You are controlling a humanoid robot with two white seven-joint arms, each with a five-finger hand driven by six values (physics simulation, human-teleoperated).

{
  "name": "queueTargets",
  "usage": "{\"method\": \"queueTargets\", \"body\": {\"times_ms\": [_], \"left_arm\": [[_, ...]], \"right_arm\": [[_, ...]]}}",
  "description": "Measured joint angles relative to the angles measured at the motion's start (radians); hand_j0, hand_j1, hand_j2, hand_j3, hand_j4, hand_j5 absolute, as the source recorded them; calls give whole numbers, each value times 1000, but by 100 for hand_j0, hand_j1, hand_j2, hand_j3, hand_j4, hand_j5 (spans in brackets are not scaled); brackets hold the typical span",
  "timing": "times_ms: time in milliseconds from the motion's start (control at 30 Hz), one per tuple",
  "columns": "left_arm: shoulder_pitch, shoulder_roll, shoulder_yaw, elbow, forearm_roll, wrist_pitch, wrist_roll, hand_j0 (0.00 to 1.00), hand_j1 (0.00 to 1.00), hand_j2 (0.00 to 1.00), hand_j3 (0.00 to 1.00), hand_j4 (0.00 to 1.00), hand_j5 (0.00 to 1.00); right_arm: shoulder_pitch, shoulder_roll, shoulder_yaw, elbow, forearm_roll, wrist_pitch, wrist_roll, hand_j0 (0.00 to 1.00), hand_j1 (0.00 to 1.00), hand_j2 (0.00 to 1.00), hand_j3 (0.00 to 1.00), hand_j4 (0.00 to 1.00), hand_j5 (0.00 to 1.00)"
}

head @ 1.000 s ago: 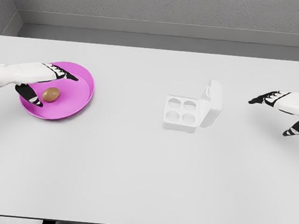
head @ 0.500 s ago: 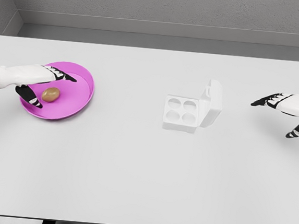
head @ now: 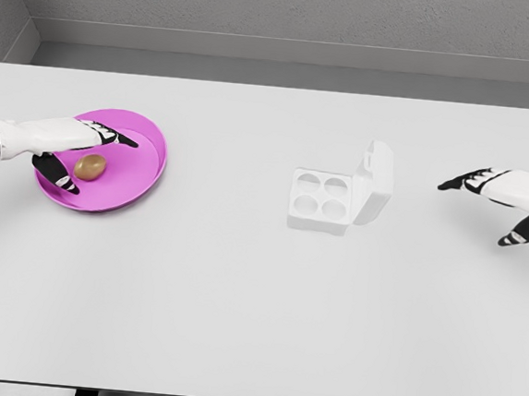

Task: Pack egg into the box and close the box lid

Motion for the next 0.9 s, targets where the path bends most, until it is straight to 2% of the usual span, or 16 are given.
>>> {"method": "queueTargets", "body": {"times_ms": [900], "left_arm": [[0,2,1,18,0,0,0,100,100,100,100,100,100]], "right_arm": [[0,-4,6,0,1,-5,-1,100,100,100,100,100,100]]}}
